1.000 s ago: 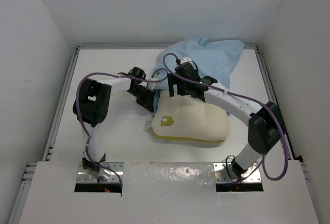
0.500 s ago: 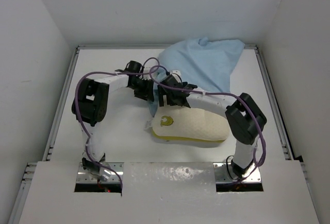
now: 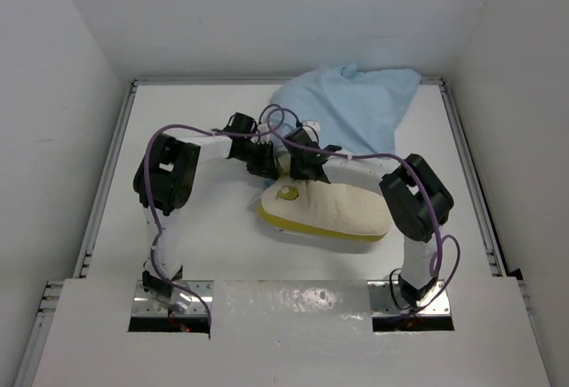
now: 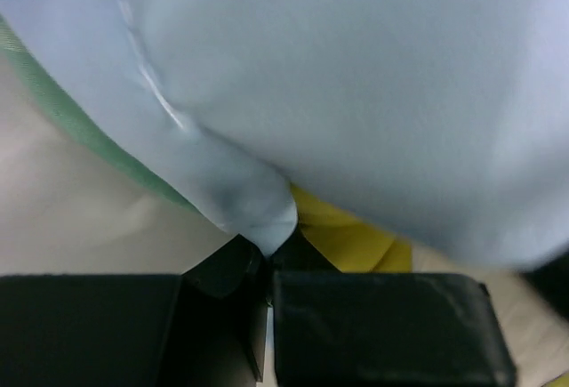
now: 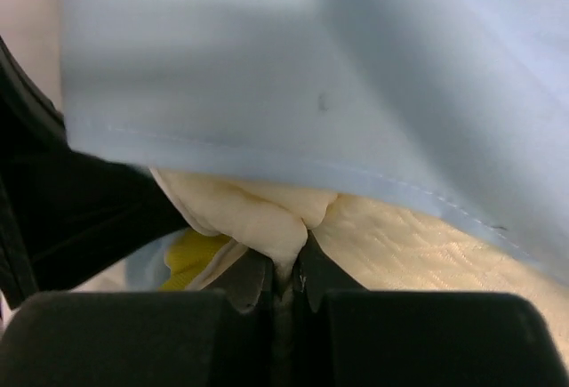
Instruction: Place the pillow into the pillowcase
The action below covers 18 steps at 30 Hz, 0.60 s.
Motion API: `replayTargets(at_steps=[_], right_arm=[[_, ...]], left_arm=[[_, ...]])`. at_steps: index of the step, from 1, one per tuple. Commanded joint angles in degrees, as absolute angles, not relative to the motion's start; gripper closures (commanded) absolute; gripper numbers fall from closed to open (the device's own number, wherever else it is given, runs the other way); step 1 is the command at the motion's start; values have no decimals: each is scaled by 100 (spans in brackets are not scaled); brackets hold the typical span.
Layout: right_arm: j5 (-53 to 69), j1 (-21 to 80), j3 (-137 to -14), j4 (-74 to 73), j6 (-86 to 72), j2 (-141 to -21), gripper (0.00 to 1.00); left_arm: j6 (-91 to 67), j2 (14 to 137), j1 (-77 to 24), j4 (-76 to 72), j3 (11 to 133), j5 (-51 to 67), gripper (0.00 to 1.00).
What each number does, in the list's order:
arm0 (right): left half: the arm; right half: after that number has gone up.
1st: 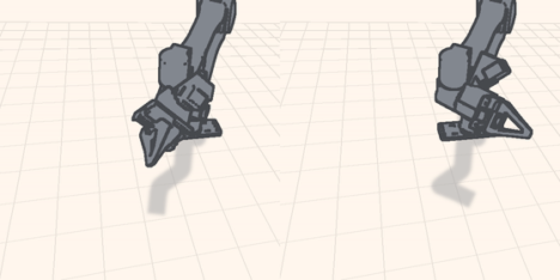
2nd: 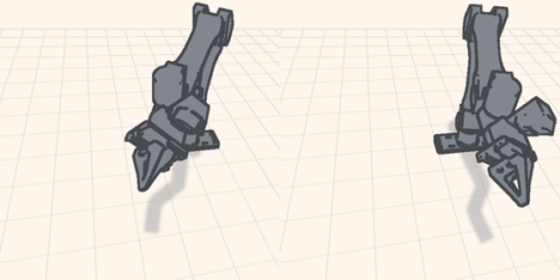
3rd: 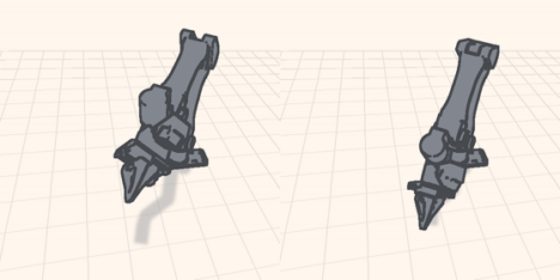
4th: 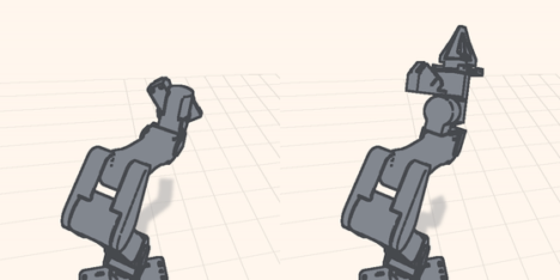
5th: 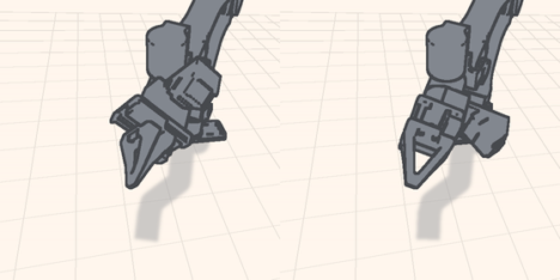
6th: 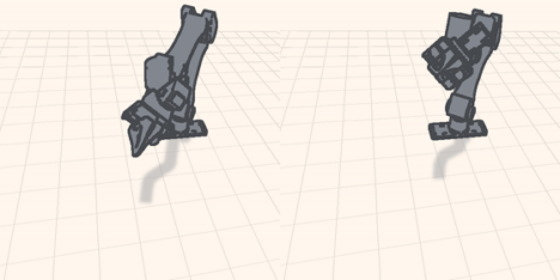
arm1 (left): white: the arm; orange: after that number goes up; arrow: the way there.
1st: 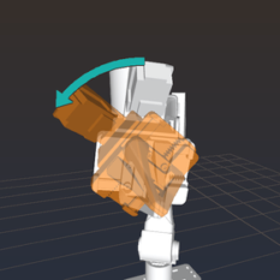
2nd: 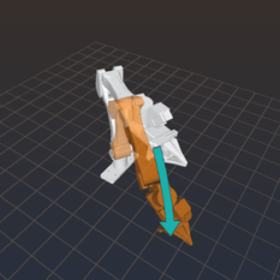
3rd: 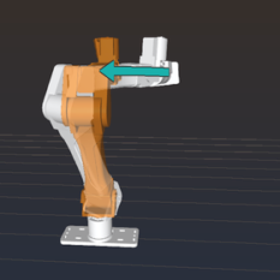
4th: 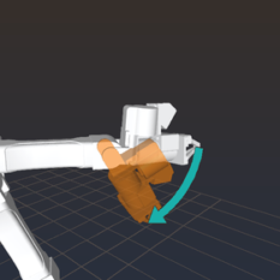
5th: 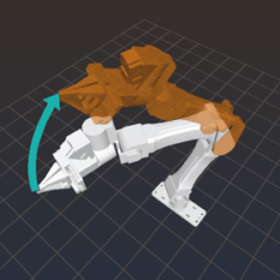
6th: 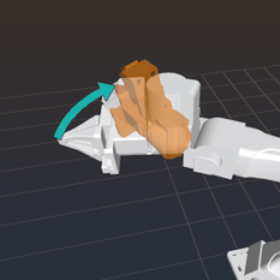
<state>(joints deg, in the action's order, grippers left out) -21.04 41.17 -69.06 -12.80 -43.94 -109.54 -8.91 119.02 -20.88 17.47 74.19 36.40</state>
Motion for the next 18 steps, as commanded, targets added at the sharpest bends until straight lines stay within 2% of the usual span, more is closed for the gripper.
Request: replayTargets(at_steps=[1,4,8,13,15,18], right_arm=[[-2002,3630,-6828,252,-4510,-10610,100],[-2820,3560,-7406,1062,-4176,-10327,100],[-3952,3525,-8199,1923,-3483,-10860,100],[-5174,3226,-9657,1338,-3776,-11943,100],[-5282,3085,-10001,1072,-4086,-12129,100],[-5423,3225,-10194,1844,-3658,-12129,100]], left_arm=[[-274,11664,-2127,2477,7382,3988,100],[971,11549,-2153,3704,7926,4235,100],[2175,11373,-2153,4989,8541,4938,100],[4608,11207,-2145,7552,9561,6028,100],[4562,11049,-2118,7559,9501,5933,100],[4684,10960,-2109,7559,9291,5749,100]])
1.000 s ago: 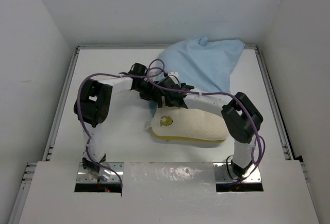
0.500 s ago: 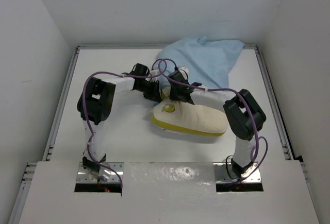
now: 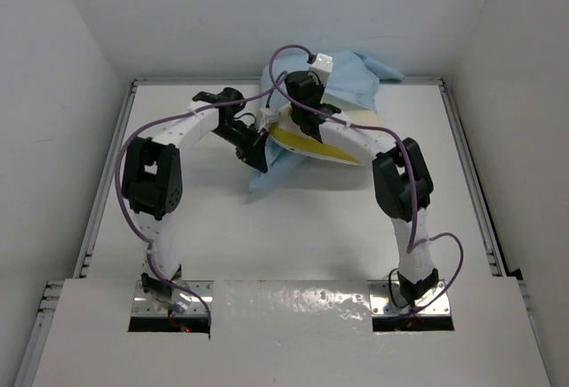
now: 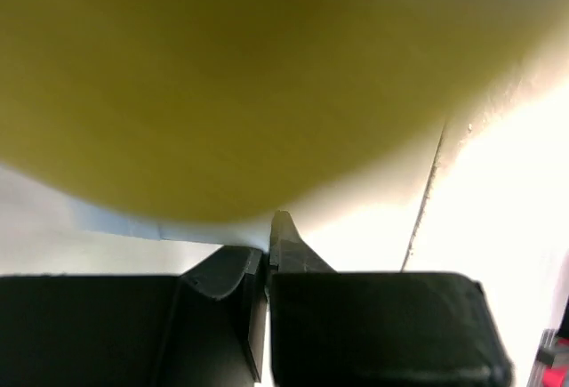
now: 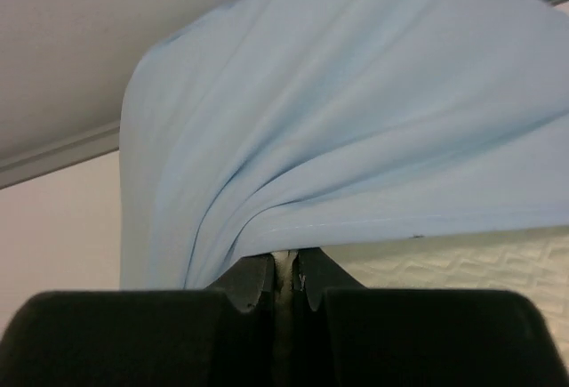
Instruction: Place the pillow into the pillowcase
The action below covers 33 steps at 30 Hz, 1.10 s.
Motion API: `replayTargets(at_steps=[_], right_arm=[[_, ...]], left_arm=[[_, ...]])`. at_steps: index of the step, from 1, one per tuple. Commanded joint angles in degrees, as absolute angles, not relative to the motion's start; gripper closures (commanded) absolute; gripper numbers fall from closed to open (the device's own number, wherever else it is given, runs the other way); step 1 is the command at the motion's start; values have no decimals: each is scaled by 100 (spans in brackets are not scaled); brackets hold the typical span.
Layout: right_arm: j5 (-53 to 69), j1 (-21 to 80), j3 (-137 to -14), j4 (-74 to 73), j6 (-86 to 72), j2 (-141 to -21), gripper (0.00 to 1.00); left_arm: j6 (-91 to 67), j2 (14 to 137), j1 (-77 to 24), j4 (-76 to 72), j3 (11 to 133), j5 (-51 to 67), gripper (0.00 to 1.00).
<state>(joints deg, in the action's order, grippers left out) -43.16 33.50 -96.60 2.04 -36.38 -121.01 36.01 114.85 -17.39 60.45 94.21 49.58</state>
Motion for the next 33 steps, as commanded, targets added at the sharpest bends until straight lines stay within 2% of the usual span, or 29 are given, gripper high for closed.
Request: replayTargets(at_steps=[1,5,7,8,9,10,12,13,14,16,21,23,24,25,26,29,31,32,33], right_arm=[[-5440,3330,-10300,1976,-3308,-12190,100],[-5274,3392,-11284,919,-3156,-12989,100],[-5265,3497,-10927,782,-3059,-13113,100],[-5056,3533,-10359,930,-3032,-13078,100],[-4749,3524,-10119,949,-3128,-12948,93],[-4007,3507,-9699,958,-3172,-12842,65],[-3072,3437,-9423,967,-2990,-12596,37],[-2641,3437,-9370,845,-2823,-12325,28],[-1984,3445,-9404,722,-2369,-12183,14],[-1166,3445,-9727,-128,-1875,-11745,1],[86,3445,-10301,-2377,-1249,-10593,1],[377,3410,-9847,-2540,-1222,-9733,1],[378,3375,-9095,-2488,-1256,-9408,8],[308,3314,-8670,-2418,-1318,-8760,38],[73,3105,-8179,-2347,-1727,-8449,99],[-220,2086,-6280,-1847,-2521,-7438,100],[-71,1775,-5355,-1460,-2637,-7217,69],[-44,1044,-5170,-1381,-2637,-7190,59],[-27,846,-4916,-1223,-2585,-7294,38]], left_arm=[[4693,10943,-2092,7550,9186,5774,100],[4711,10828,-1952,7567,9193,6142,100],[4693,10688,-1741,7567,9263,6336,100],[4693,10644,-1462,7567,9264,6415,100],[4676,10539,-1311,7567,9264,6390,100],[4676,10495,-1075,7559,9255,6198,100],[4693,10389,-845,7559,9063,6082,100],[4693,10371,-748,7559,8975,6082,100],[4676,10397,-617,7550,8826,6047,100],[4641,10485,-580,7541,8676,5960,100],[4247,10521,-501,6998,8236,5425,100],[4018,10503,-422,6645,7991,5230,100],[3982,10503,-370,6601,7954,5064,100],[3990,10503,-360,6583,7937,5002,100],[3982,10503,-343,6574,7937,4931,100],[3982,10415,-334,6548,7998,4703,100],[3946,10389,-334,6522,8033,4571,100],[3911,10380,-334,6521,8077,4536,100],[3885,10380,-334,6513,8086,4509,100]])
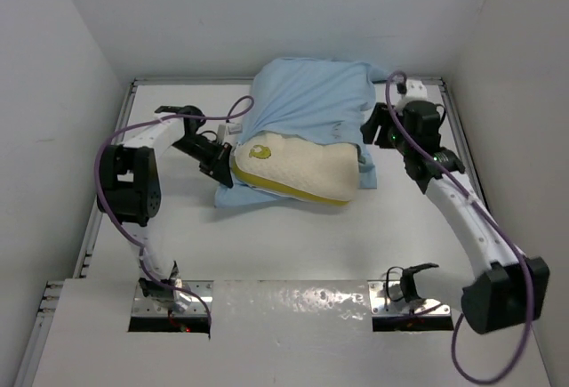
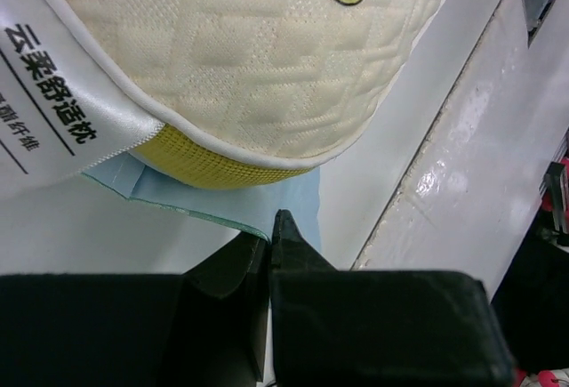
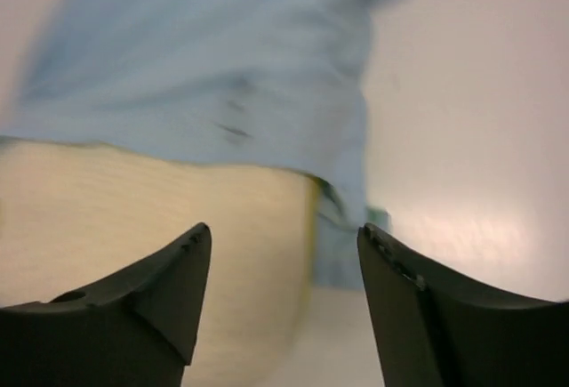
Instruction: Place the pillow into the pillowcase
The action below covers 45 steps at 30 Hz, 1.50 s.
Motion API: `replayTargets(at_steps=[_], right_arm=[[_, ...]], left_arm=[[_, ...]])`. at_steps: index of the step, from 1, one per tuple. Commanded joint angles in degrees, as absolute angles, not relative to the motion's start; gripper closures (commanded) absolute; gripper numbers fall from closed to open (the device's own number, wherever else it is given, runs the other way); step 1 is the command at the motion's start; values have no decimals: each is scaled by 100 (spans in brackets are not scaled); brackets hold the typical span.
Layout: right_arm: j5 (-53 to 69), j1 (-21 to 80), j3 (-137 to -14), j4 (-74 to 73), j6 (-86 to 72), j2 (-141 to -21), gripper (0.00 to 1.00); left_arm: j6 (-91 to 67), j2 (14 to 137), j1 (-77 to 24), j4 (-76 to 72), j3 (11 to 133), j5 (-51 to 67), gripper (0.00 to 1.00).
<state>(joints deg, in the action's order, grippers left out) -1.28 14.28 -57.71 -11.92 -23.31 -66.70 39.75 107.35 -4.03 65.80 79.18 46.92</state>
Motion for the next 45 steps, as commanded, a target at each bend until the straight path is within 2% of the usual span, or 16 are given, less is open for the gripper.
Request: replayTargets(at_steps=[1,3,6,10,17,20,23,24,26,27,33,39,40,41,42,45], right_arm=[[348,670,-4835,-1161,-2540,-7399,31],[911,291,-4729,-898,-2164,-7880,23],[1309,281,-4764,-827,-1145,-8549,19],[777,281,-4536,-38,-397,-8964,12],[791,264,-5095,21,333,-10053,13],[1527,255,-5545,-245,473,-10431,15],[2301,264,-5993,-772,685,-10731,30],[2425,264,-5933,-660,694,-10723,50],[2925,264,-5470,111,554,-10486,69],[3083,264,-5397,271,475,-10407,97],[3410,264,-6003,-1414,-394,-9644,100],[4253,255,-5844,93,-2804,-7397,100],[4350,255,-6080,1106,-3247,-7200,100],[4255,246,-6317,1473,-3609,-7068,100],[4167,246,-6711,1633,-4143,-7084,100],[3894,185,-9335,838,-4359,-7662,100]], left_arm=[[3859,10380,-334,6513,8077,4517,100],[3823,10371,-334,6504,8051,4544,100],[3736,10345,-334,6425,7981,4500,100],[3621,10222,-334,6302,7858,4368,100],[3472,10230,-334,6232,7910,4289,100],[3454,10230,-334,6231,8007,4289,100],[3498,10213,-334,6275,8094,4385,100],[3507,10195,-334,6284,8130,4447,100],[3507,10178,-308,6284,8156,4543,100],[3524,10160,-290,6302,8217,4692,100],[3753,10125,0,6908,9358,5799,100],[2389,10134,623,6436,11703,6758,100],[1294,10029,842,5503,12464,6724,100],[1283,9898,974,4649,12654,6584,100],[-361,9809,1080,3814,12830,6400,100],[-3000,10212,1546,1141,14306,6161,100]])
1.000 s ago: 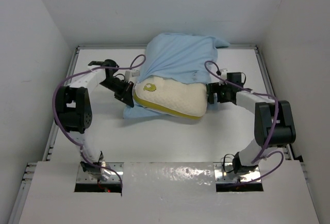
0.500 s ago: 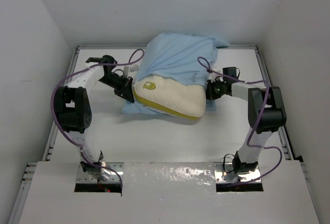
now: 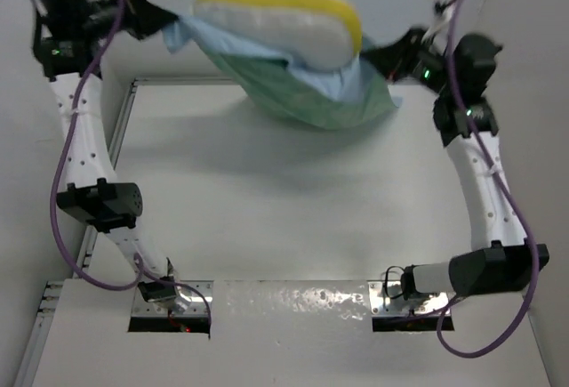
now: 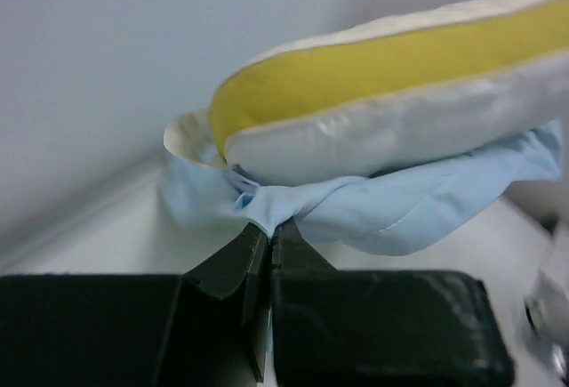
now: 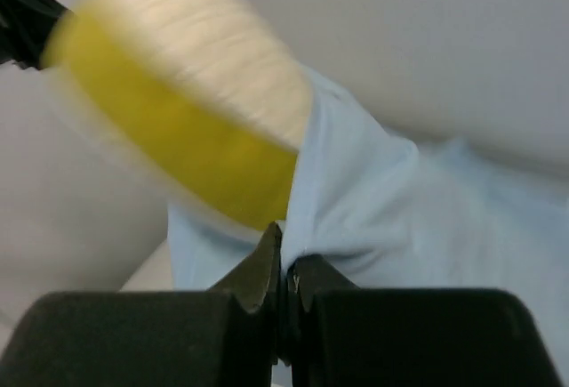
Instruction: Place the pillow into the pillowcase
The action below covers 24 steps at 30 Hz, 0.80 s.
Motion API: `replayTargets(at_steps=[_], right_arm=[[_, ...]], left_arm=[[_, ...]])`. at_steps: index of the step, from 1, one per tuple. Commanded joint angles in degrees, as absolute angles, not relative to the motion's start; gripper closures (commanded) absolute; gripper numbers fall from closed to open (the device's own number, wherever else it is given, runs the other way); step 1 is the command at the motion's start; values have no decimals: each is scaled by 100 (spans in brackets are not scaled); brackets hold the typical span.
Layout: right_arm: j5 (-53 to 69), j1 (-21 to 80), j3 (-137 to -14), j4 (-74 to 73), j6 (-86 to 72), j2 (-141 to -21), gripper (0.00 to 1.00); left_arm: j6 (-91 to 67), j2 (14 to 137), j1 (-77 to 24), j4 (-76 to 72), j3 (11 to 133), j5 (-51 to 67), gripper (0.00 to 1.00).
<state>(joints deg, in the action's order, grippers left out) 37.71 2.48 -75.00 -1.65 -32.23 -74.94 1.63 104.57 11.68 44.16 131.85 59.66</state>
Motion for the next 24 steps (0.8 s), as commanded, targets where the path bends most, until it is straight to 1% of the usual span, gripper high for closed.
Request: replayTargets(at_steps=[1,2,3,4,5,6,7,8,9,10,11,12,13,14,15,16,17,18,19,20,21,22,23,24], right_arm=[[3876,150,-11066,443,-4403,-8299,100],[3772,97,-12023,205,-4490,-8680,100],[3362,88,-13041,19,-4665,-9093,100],[3201,79,-14348,-287,-4789,-9688,100],[3112,79,-14474,-403,-4938,-9755,100],[3381,79,-14180,-291,-5287,-9634,100],[3540,114,-12367,206,-5500,-8928,100],[3403,193,-11270,1142,-6094,-8477,100],[2662,185,-10580,2143,-6178,-8168,100],[2419,132,-11443,1649,-5952,-8339,100],[2208,97,-12670,730,-5019,-8732,100],[1997,97,-13883,-149,-4905,-9119,100],[2100,97,-14800,-228,-5035,-9358,100],[2231,105,-14644,-316,-5167,-9195,100],[2746,114,-12972,-55,-5290,-8845,100],[2620,175,-11624,652,-5717,-8363,100],[2228,176,-10671,1416,-5843,-7584,100],[1893,176,-10861,1615,-5749,-7559,100],[1542,158,-12125,973,-4887,-7820,100],[1425,167,-13495,140,-4713,-8814,100],[1441,158,-15258,97,-4850,-9172,100],[1729,158,-15458,-304,-4939,-9228,100],[2123,158,-15208,-656,-4879,-8941,100],[2458,167,-13143,-659,-4895,-8451,100]], left_arm=[[-3641,10222,1730,168,14361,6083,100],[-4518,10222,1818,-1321,14457,5717,100],[-4596,10248,1863,-1501,14667,5434,100],[-4492,10292,1881,-1146,15182,4953,100],[-4230,10257,1881,-908,15266,4835,100],[-4210,10179,1881,-714,15197,4808,100],[-4201,10099,1863,-642,14700,4956,100],[-4262,9907,1863,-850,14408,4905,100],[-4324,9879,1994,-1070,14310,4652,100],[-4316,10053,2108,-1333,14918,4014,100],[-4168,10176,2196,-1284,15489,3721,100],[-3983,10256,2232,-1187,15939,3500,100],[-3938,10213,2232,-1065,16222,3663,100],[-4051,10143,2215,-916,16033,3978,100],[-3947,10029,1823,-688,15692,4321,100],[-3424,9759,1663,-233,14784,4255,100],[-3445,9695,1635,-307,14479,3906,100],[-3698,9755,1992,-560,14545,3537,100],[-4040,10095,2239,-1241,15520,3176,100],[-3895,10203,2433,-1352,16096,3042,100],[-3659,10221,2469,-1258,16432,2989,100],[-3621,10022,2461,-909,16279,3589,100],[-3595,9872,2313,-592,15790,4056,100],[-3203,9687,1546,447,14497,4269,100]])
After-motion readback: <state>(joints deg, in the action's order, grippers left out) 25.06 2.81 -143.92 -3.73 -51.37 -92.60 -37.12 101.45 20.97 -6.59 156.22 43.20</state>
